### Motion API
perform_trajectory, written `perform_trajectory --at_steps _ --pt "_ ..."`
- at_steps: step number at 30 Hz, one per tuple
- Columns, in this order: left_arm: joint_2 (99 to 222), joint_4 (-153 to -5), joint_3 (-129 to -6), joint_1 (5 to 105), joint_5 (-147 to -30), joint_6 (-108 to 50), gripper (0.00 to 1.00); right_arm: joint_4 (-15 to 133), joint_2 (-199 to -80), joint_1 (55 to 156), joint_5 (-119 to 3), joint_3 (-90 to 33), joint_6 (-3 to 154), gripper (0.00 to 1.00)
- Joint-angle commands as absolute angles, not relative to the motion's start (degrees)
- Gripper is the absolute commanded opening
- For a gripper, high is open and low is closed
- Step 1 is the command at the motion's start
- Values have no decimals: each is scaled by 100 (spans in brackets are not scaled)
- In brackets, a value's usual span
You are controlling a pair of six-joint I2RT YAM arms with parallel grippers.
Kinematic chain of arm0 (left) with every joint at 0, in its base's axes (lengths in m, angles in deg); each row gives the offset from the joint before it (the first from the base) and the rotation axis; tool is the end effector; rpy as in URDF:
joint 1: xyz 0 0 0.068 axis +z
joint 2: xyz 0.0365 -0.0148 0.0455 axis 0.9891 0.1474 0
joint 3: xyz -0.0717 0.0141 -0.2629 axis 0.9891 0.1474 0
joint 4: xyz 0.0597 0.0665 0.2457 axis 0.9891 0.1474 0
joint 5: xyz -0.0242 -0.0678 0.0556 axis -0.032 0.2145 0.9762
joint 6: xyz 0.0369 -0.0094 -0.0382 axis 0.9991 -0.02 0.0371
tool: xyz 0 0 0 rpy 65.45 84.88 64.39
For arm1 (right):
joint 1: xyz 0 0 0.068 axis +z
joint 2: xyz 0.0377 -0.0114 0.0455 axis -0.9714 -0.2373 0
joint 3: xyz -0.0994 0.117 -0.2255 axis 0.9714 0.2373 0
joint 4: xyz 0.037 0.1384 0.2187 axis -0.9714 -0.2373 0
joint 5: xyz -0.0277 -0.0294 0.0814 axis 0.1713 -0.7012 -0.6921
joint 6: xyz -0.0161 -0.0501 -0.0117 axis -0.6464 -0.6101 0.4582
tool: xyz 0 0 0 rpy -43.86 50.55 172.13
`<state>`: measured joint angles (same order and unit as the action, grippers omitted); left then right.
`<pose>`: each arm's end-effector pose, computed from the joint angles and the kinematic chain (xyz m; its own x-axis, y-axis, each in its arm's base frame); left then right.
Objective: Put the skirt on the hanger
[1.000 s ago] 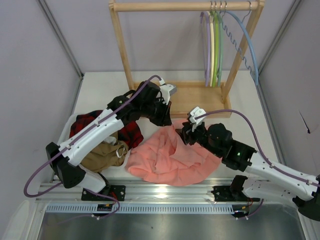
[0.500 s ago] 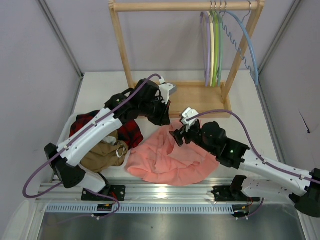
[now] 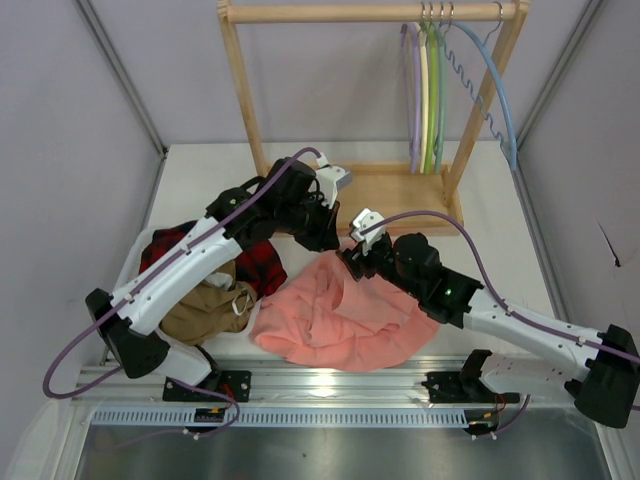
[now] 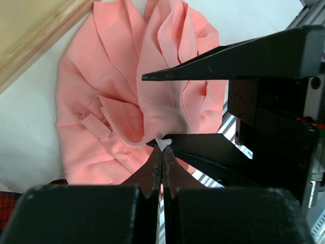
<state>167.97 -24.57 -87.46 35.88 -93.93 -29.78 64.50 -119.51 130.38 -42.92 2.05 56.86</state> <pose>0.2044 -0.2212 0.3978 -0.6489 0.3565 -0.6722 0.6890 0.6502 -0.3203 0.1509 0.2004 0.3160 0.0390 -0.2887 -0.9566 -0.7333 0.6421 -0.2237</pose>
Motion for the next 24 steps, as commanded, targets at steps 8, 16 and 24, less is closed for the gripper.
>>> perform_trajectory --at_steps 8,16,24 --pt "16448 -2544 -9004 3644 -9676 -2879 0 7202 -11932 12962 -4533 182 5678 57" --pt "16396 -2457 -9083 3644 -9623 -2844 1 7537 -12098 12760 -4867 218 5784 11" --pt "16378 -2097 -9548 3653 -8422 -2791 70 7450 -12098 12646 -4823 332 6344 0"
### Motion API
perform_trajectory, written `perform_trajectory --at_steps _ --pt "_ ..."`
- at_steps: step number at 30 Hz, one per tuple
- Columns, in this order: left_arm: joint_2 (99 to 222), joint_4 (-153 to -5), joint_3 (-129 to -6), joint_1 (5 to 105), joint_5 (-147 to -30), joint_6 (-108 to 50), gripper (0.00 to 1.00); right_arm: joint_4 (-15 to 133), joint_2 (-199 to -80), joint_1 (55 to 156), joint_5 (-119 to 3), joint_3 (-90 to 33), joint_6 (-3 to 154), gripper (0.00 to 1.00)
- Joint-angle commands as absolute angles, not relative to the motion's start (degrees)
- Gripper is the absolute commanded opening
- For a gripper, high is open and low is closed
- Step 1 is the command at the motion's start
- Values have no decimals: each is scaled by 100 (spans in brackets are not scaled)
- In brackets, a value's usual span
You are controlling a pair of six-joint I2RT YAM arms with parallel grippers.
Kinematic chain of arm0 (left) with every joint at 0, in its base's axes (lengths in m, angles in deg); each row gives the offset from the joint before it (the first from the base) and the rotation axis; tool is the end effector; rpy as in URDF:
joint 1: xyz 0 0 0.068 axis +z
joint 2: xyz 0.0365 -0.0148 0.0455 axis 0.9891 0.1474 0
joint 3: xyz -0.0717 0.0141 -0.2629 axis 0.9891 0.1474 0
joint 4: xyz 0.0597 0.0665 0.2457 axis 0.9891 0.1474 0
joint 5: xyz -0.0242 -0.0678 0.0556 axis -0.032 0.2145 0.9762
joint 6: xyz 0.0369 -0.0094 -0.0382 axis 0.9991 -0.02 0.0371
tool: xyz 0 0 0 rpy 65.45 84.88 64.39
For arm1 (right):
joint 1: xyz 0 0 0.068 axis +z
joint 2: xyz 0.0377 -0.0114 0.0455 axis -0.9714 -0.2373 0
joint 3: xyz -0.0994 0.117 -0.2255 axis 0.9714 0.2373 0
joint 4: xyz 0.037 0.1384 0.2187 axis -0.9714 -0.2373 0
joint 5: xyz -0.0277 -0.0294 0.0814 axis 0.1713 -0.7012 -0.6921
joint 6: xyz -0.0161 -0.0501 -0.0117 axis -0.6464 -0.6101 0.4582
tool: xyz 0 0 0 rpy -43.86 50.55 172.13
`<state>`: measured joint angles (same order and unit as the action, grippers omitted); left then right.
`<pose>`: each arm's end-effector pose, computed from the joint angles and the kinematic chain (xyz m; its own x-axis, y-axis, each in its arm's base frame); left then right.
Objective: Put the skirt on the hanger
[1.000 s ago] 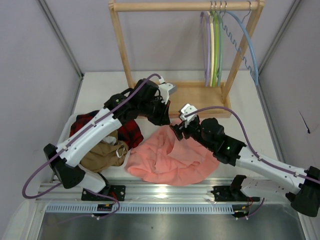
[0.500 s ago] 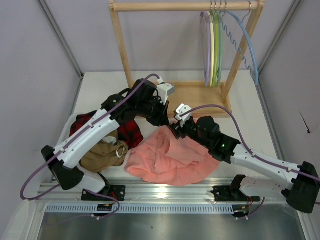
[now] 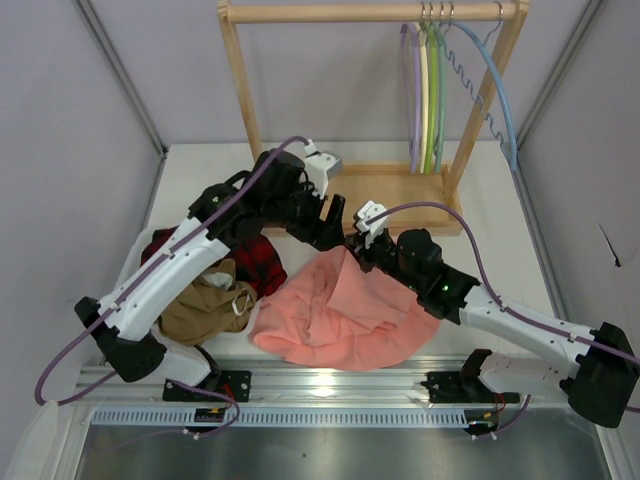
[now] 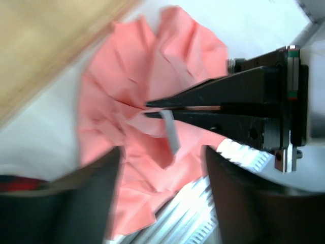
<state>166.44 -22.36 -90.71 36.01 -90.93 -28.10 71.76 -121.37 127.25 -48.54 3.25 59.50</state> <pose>0.1976 -0.2107 0.4193 -0.6037 0.3449 -0.7188 0.6969 0.6662 -0.2656 0.1641 0.2005 0.3145 0.0466 -0.1923 -0.9802 -0.7561 0.6345 -0.1604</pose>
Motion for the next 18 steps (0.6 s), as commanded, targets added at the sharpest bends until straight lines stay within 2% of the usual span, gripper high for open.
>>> perform_trajectory --at_steps 1,2,3,10,18 --pt "16396 -2035 -9680 3670 -8254 -2791 81 7397 -12064 12611 -4814 340 6477 0" --pt "16387 -1991 -9742 3688 -8095 -2791 96 7362 -12037 12549 -4805 367 6643 0" --pt "16378 -1938 -9891 3723 -8042 -2799 99 7318 -12011 12523 -4788 402 6984 0" --pt "16378 -2008 -10576 4004 -7401 -2914 100 6975 -11572 12163 -5225 648 8514 0" --pt "16949 -2754 -11298 4004 -8023 -2993 100 6062 -10561 11960 -5060 929 9641 0"
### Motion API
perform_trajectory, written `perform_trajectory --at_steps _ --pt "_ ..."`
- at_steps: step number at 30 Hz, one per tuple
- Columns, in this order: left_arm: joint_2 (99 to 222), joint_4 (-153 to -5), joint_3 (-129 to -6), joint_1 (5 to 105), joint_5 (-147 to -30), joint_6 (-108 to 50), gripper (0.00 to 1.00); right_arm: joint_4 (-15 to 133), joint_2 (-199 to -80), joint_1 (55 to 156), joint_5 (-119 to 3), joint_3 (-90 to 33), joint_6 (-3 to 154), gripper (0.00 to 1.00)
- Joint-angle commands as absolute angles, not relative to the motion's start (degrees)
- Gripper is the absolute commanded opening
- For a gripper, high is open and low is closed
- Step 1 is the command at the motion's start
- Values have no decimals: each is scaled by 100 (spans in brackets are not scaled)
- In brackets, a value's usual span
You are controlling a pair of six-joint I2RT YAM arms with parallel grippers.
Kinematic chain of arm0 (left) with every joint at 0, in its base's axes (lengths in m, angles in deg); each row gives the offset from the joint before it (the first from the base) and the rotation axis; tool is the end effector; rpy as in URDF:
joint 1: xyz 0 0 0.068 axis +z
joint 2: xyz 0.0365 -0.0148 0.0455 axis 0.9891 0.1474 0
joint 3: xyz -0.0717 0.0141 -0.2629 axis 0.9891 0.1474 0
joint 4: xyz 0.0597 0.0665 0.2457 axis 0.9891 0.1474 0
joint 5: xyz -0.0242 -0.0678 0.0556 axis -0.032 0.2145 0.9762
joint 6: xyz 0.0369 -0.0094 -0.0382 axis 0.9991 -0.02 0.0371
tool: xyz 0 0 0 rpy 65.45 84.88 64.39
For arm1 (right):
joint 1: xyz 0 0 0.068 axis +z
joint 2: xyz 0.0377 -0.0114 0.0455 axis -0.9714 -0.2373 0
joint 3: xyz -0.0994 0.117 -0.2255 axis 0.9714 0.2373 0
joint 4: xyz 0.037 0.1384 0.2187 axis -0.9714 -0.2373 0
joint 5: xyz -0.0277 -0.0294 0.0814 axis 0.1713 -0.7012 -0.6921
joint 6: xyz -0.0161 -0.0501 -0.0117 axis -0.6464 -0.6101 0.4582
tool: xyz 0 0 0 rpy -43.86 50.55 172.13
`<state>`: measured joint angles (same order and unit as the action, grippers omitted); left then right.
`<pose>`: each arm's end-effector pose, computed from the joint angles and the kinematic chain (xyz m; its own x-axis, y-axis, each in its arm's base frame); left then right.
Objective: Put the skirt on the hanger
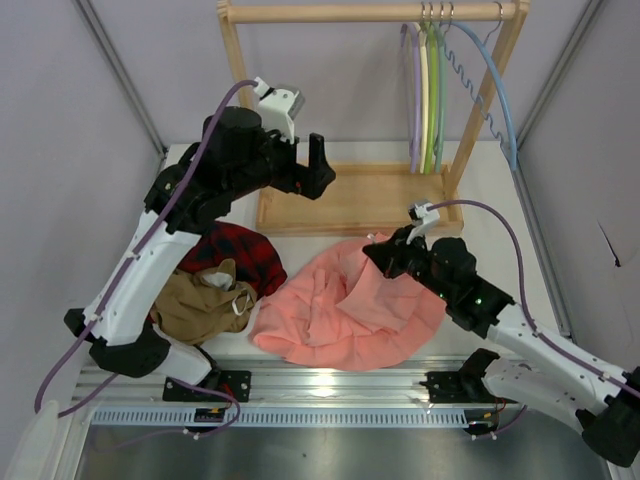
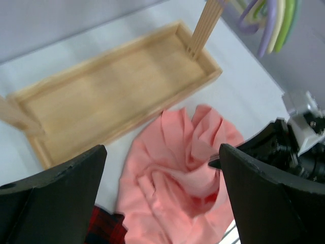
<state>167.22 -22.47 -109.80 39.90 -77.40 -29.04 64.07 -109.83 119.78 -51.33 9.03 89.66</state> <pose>0.1981 -0.1737 0.5138 -0.4103 0.0861 -0.9079 0.5571 0.8119 -0.1748 0.1556 0.1484 0.3072 -0.3522 0.1621 -0.9218 -0.6118 0.7054 0.3578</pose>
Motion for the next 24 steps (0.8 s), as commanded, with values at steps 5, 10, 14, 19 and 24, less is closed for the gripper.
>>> perform_trajectory --at_steps 5,10,14,19,24 --pt "17362 -3817 -11773 3969 -8813 -3361 98 5131 -9893 11899 -4367 1140 10080 0" --pt "18194 -4425 -12559 3723 -8561 -3687 86 4419 -9217 11881 -3866 1228 10284 0" --pt "18794 -4416 -13187 3513 -7937 -3784 78 3987 -8847 11881 -3540 1185 10284 0" --pt "19058 -4803 -13276 3345 -7243 -3880 74 3740 -8715 11881 -3408 1114 10205 0" --pt "19339 -5022 -13372 3134 -6732 -3837 72 3696 -8768 11881 -3417 1088 10117 0"
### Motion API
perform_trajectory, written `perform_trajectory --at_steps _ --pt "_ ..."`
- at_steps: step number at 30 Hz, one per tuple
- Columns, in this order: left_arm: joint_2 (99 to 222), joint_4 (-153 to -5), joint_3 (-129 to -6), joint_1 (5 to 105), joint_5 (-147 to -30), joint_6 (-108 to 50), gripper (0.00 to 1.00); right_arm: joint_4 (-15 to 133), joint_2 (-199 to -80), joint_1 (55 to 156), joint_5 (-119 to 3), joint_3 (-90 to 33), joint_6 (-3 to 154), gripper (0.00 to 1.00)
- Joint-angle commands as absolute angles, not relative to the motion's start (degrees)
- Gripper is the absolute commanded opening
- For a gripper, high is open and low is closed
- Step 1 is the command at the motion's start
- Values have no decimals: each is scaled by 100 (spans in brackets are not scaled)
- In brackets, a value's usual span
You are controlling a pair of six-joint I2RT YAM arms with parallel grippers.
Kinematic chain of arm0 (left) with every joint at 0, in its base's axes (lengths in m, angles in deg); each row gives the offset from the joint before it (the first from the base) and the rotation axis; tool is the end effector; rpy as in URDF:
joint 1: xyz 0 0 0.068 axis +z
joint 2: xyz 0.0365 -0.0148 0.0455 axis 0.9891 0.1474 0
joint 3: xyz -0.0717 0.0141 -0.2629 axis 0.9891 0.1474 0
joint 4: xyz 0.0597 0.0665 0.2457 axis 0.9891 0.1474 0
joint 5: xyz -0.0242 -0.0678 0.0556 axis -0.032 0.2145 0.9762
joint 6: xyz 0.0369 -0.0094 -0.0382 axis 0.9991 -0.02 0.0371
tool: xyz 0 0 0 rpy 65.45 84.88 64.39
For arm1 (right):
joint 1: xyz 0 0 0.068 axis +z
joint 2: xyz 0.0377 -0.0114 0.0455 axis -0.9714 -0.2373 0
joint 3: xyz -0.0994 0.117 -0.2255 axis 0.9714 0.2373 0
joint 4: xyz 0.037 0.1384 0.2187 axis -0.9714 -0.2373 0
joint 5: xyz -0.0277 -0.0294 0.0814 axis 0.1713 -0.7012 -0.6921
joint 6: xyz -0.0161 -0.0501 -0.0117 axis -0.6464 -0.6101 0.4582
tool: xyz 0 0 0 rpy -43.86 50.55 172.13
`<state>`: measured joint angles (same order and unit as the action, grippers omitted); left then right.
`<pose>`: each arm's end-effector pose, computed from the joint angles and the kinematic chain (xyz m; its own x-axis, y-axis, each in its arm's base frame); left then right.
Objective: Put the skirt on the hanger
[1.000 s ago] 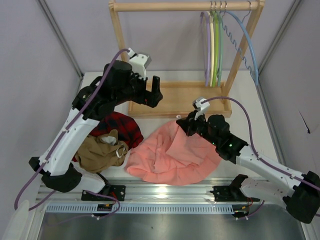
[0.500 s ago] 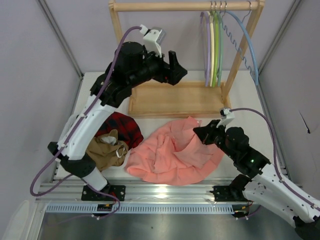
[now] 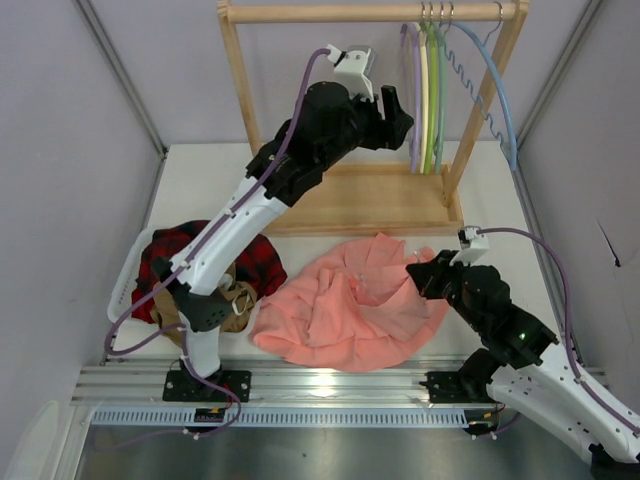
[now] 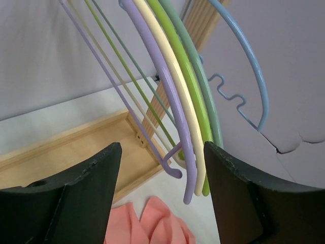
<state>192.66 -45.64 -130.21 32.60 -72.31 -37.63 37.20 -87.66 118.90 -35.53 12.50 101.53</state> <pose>0.2679 -0.2999 0.5206 -0.2775 -0.2126 -0.9369 0.5980 0.7250 -0.3417 0.1021 0.0814 0.2953 -0.4342 0.3147 -0.8441 -0.2796 0.8437 0.4583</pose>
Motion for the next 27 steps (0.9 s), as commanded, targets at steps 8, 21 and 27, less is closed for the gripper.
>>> perform_trajectory --at_steps 8,21,27 --pt "19700 -5084 -13522 2950 -6425 -3784 69 3591 -8680 11881 -3417 1079 9967 0" --pt "19964 -5391 -13513 2739 -5151 -3239 54 3520 -8592 11881 -3381 1079 9888 0" --pt "20122 -5743 -13496 2686 -4711 -2695 51 3555 -8609 11881 -3382 1052 9827 0"
